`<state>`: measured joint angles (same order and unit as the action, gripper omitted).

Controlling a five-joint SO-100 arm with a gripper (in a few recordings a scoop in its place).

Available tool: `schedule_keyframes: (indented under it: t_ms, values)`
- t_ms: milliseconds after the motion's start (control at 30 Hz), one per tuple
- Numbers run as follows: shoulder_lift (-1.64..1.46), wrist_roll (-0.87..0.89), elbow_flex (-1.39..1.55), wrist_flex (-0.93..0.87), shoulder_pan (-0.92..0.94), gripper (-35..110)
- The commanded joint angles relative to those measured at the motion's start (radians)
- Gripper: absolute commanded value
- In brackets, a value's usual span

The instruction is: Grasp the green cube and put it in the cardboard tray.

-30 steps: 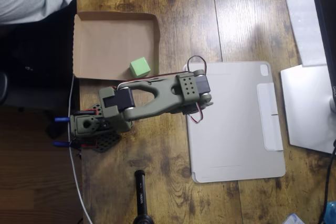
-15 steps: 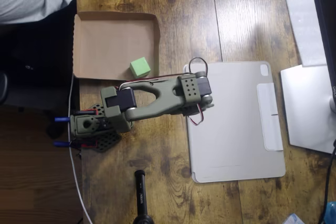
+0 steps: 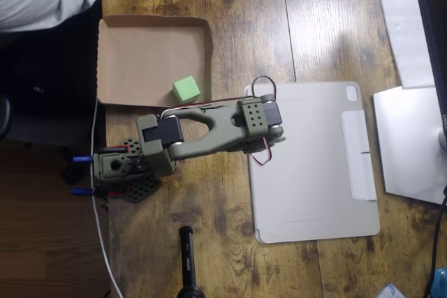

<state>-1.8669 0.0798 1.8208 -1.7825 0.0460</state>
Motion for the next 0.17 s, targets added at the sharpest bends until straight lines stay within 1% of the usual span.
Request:
schedule_keyframes:
  t_ms: [0, 133]
  values:
    - [-0.005, 0.011, 0.011, -0.003, -0.015, 1]
    - [-0.002, 0.011, 0.011, -0.003, -0.020, 1]
